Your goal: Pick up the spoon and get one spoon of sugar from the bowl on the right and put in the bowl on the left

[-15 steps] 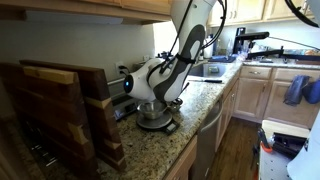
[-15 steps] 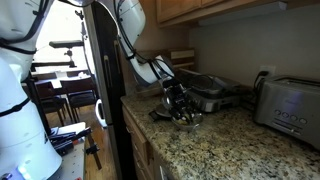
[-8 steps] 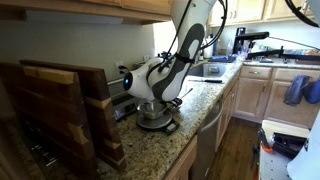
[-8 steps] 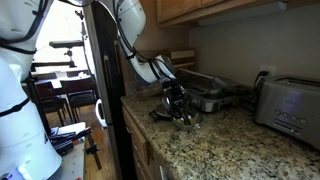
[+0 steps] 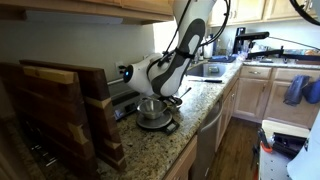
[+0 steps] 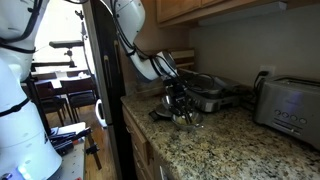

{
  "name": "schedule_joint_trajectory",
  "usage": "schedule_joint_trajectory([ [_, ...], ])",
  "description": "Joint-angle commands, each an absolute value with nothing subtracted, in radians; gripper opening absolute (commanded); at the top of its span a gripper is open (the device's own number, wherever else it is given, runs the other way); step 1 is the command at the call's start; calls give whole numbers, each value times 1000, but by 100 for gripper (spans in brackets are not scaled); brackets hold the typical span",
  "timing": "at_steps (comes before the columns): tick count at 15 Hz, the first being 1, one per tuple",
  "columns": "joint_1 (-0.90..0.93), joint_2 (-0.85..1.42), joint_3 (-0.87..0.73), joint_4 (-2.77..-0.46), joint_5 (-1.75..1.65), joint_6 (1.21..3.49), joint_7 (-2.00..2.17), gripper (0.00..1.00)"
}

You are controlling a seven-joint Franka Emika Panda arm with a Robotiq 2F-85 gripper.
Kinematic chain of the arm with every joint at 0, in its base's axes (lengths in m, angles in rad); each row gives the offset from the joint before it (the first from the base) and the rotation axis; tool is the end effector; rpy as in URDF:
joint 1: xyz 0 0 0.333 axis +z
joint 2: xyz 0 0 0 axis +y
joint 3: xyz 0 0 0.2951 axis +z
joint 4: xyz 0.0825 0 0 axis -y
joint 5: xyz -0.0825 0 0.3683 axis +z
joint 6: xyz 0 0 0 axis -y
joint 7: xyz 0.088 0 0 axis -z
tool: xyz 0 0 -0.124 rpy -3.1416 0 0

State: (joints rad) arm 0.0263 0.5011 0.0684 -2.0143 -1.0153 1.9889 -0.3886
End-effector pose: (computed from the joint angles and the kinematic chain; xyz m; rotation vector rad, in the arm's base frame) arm 0.5437 -0.0138 0.1706 1.9738 1.3126 -0.7184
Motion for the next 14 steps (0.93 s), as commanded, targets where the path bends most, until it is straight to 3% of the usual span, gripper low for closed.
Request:
schedule_joint_trajectory([
  [1,-4,391,86,-2063,-966,2048,-442,6],
  [7,-37,321,80,-2056,-805,2106,-586,7],
  [8,-47,309,80,-2056,-762,2109,-623,36],
  [10,-71,285,79,-2059,-662,2119,-708,35],
  [14,-96,236,60,-2061,-483,2123,-839,59],
])
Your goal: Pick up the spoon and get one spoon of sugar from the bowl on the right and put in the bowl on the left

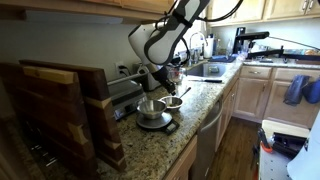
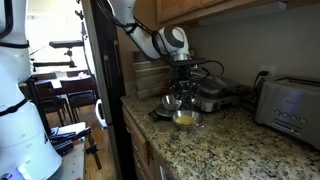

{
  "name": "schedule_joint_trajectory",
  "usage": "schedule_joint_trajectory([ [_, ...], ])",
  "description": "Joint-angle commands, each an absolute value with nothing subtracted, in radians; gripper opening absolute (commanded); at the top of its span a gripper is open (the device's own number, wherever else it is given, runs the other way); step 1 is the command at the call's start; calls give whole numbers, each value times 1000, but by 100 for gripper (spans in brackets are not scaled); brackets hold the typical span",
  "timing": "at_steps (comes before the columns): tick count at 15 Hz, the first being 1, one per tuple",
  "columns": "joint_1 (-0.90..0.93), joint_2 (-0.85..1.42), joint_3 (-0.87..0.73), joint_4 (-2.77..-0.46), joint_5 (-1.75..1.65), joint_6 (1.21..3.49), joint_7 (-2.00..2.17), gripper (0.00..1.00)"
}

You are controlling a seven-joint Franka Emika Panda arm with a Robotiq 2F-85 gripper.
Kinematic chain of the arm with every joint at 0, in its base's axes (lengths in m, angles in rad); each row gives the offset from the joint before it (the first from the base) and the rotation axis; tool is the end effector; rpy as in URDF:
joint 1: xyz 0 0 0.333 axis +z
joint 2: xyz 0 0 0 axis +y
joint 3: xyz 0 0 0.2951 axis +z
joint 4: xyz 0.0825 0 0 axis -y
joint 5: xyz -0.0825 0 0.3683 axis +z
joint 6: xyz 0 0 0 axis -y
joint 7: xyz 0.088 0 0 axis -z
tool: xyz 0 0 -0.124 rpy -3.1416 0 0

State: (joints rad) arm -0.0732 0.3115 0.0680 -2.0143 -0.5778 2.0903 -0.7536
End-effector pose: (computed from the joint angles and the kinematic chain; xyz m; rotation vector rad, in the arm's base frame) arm 0.5572 -0.0382 0.2624 2.3590 1.4446 -0.5252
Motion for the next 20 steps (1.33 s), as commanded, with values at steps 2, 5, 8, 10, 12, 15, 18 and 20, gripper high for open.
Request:
schedule_joint_trajectory([
  [2,-98,219,47,-2062,-449,2129,-874,73],
  [5,-80,217,26,-2063,-491,2127,-858,91],
  [8,-57,239,10,-2069,-601,2141,-817,100],
  [10,-44,258,5,-2071,-688,2135,-776,100],
  [12,-39,277,7,-2076,-748,2128,-738,100],
  [15,-35,299,15,-2085,-789,2133,-691,100],
  [18,-34,323,18,-2087,-810,2152,-652,100],
  [20,-30,342,17,-2081,-821,2148,-630,100],
])
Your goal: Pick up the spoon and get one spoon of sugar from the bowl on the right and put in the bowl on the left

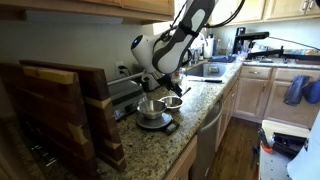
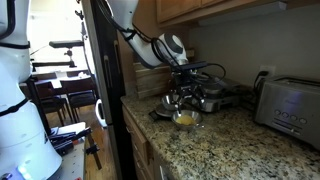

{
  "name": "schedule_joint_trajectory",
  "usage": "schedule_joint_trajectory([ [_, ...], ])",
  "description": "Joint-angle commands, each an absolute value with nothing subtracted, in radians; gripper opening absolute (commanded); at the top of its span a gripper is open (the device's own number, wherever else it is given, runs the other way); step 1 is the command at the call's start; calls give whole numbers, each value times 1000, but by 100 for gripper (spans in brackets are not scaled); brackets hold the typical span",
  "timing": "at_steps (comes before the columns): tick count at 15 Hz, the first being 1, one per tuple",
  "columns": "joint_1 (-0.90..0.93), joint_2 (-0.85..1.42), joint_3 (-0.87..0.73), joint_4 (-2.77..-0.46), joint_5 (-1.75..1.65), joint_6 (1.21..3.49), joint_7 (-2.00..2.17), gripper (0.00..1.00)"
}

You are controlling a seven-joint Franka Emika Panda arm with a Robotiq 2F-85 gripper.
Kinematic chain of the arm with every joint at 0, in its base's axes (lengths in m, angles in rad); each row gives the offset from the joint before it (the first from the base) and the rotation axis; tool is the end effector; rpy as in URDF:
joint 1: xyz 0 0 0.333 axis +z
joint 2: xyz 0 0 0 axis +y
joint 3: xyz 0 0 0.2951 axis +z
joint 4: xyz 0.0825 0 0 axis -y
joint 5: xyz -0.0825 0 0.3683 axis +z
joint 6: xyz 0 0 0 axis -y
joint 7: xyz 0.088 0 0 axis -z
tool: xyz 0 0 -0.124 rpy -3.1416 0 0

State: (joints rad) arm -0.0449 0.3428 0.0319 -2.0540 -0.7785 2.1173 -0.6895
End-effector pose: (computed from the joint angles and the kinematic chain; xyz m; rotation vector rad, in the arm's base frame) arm 0.5497 -0.0494 0.2363 2.1665 1.4640 -0.6042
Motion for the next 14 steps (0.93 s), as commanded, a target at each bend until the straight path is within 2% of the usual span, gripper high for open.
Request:
schedule_joint_trajectory([
  [1,-29,349,18,-2079,-827,2146,-621,100],
  [14,-31,428,17,-2052,-902,2198,-590,97],
])
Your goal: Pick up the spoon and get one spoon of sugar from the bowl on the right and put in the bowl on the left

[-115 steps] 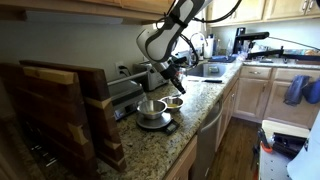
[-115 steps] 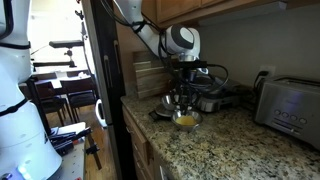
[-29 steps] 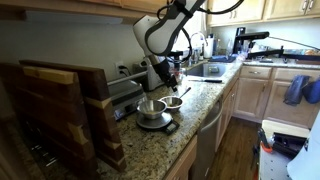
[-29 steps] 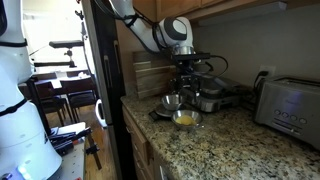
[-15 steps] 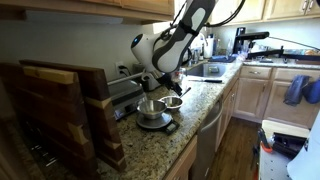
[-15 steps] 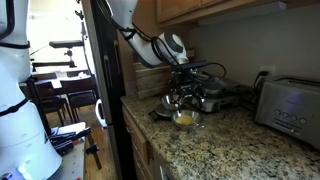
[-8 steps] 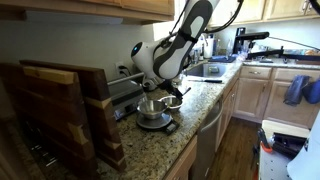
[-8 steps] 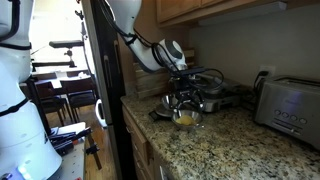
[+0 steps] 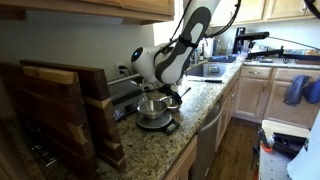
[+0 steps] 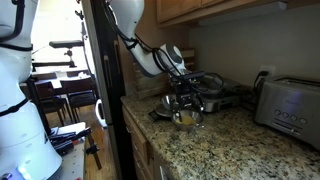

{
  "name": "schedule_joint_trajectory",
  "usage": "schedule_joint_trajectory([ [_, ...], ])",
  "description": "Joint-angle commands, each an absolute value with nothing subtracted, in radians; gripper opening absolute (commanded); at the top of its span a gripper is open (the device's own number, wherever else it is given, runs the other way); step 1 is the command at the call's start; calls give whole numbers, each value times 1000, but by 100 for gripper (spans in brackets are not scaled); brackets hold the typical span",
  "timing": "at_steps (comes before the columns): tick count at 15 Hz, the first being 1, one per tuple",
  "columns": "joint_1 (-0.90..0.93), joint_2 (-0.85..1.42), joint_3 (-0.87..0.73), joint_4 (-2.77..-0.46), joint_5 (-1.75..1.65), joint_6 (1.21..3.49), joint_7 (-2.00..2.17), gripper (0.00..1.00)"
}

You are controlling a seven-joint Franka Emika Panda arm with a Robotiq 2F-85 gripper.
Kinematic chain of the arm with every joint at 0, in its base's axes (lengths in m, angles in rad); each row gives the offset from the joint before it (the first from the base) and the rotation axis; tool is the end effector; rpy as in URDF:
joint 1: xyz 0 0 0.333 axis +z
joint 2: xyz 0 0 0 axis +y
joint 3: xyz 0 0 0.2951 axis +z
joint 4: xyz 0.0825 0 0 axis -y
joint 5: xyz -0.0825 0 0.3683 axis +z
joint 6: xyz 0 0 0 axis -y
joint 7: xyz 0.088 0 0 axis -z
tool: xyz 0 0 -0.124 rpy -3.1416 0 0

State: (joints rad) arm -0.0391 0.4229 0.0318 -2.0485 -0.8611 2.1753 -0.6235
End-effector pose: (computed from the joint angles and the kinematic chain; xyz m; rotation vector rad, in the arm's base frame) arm 0.5516 -0.0433 0.1974 2.1108 1.4887 -0.5974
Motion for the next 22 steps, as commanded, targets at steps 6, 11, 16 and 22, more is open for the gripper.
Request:
schedule_joint_trajectory([
  [6,-35,433,17,-2050,-924,2197,-587,86],
  [11,-35,424,21,-2058,-926,2199,-585,70],
  [16,-32,410,23,-2072,-928,2206,-573,44],
  [22,-15,395,24,-2072,-946,2177,-551,58],
])
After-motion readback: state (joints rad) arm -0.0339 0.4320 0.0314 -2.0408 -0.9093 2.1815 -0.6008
